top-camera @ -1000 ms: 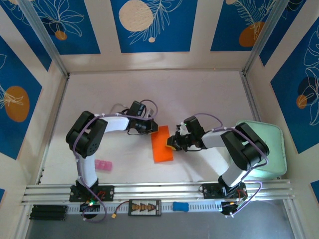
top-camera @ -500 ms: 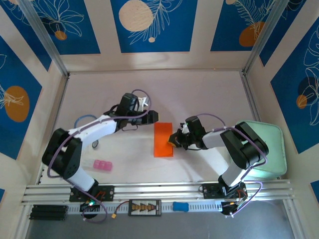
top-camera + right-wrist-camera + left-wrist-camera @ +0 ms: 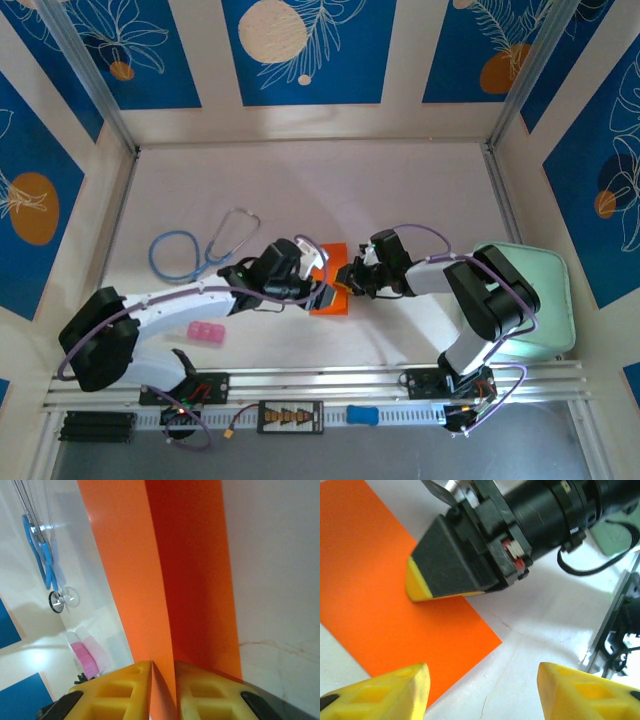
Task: Fold a paper plane with a square sheet of paper (pick it up from the middle)
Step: Fold the triangle a second time at the center of the table.
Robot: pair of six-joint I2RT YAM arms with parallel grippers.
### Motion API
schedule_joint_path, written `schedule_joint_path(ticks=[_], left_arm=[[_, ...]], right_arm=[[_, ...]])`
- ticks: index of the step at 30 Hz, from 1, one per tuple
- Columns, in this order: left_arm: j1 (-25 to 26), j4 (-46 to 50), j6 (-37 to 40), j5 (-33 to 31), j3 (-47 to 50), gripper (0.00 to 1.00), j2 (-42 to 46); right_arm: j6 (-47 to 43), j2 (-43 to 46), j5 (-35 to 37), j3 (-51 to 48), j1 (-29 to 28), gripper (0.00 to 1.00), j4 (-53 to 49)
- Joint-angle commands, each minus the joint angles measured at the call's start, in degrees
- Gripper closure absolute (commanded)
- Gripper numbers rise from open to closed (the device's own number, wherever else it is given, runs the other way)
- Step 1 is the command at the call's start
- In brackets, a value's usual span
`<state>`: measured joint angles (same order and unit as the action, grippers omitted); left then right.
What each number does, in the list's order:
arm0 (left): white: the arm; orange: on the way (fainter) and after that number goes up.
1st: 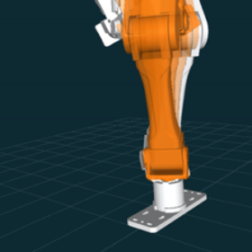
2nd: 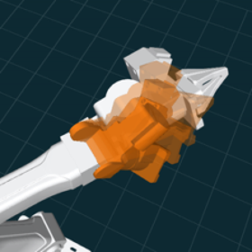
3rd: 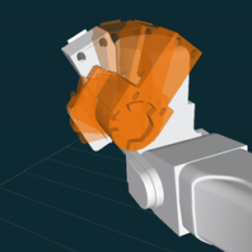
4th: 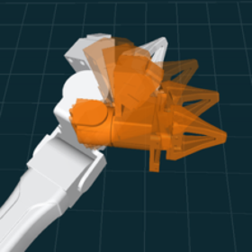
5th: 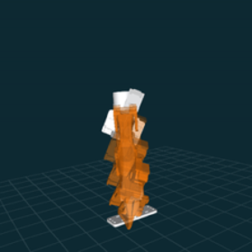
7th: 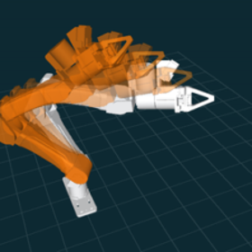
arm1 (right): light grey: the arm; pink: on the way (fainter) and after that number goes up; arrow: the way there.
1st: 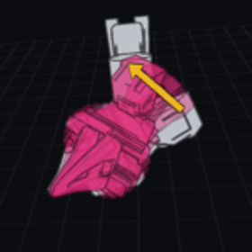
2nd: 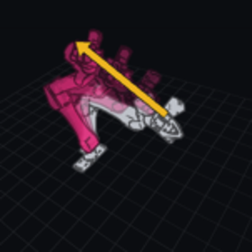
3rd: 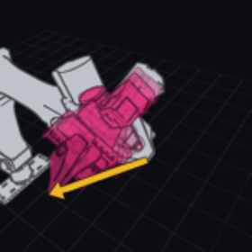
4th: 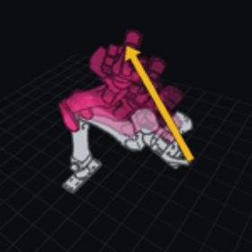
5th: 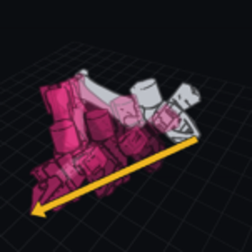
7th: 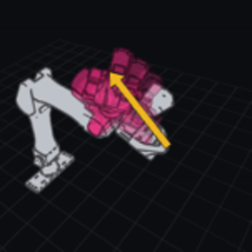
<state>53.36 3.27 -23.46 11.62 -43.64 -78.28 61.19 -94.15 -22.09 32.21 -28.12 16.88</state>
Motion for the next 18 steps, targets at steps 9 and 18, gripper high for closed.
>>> schedule_joint_path(ticks=[9, 18], left_arm=[[14.7, 7.9, 13.7, -23.9, -7.5, 0.31, -9.6], [20.1, 10.6, 18.3, -35.5, -12.5, 0.22, -17.1]], right_arm=[[-3.3, 1.4, -4.0, 1.3, 1.2, 0.82, -2.9], [-3.0, 2.3, -4.1, 1.0, 1.6, 0.81, -3.0]])
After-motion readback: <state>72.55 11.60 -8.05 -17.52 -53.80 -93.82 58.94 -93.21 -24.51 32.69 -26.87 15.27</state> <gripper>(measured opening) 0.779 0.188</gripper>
